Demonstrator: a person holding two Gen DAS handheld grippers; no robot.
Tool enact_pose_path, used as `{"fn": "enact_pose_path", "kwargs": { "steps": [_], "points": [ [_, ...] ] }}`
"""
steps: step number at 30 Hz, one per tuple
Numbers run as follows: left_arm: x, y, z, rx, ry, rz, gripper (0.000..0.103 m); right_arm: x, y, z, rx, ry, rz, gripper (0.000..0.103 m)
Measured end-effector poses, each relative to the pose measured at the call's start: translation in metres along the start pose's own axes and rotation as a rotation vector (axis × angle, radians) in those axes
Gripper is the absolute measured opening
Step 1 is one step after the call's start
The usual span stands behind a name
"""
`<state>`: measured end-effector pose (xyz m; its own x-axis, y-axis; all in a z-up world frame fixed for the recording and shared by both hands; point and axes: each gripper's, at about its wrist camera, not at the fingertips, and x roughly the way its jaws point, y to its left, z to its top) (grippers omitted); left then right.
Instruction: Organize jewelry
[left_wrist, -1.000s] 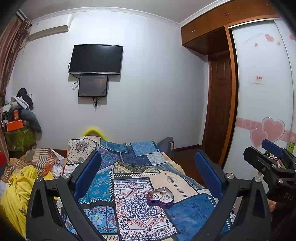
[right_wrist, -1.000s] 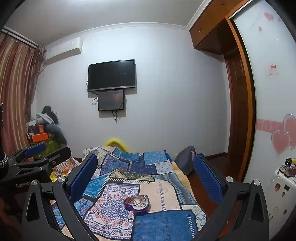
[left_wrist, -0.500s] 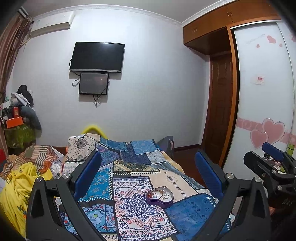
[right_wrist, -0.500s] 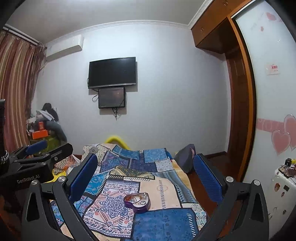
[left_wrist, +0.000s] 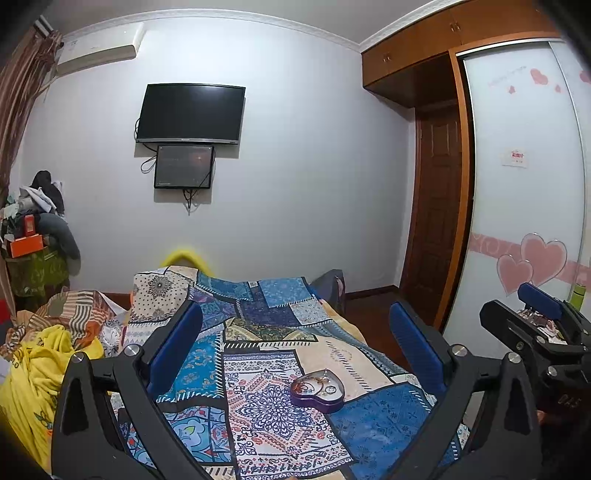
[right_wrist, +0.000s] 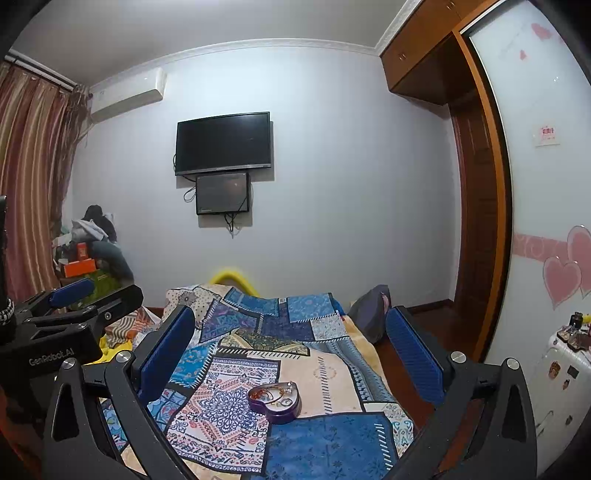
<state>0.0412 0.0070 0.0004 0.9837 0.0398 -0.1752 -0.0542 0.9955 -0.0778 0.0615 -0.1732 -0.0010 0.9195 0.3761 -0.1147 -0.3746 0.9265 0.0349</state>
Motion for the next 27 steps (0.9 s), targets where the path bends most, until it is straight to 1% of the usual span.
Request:
{"fn": "enact_pose_path", "kwargs": {
  "steps": [12,20,27],
  "points": [
    [-0.0013,-0.0018,0.0003,0.001,0.003,-0.007,0.102,-0.0001,-0.0031,0.0009,0.015,-0.01,-0.002,0.103],
    [0.0009,0.0027,0.0008,-0.028,0.012,-0.01,0.103,0.0014,-0.0054,0.0004,0.028,-0.012,0.0,0.103],
    [0.0034,0.002,-0.0008,-0.019,0.017,-0.002,0.103,0.0042,-0.0068,-0.0017,0.039,-0.005,0.004,0.103]
  ]
}}
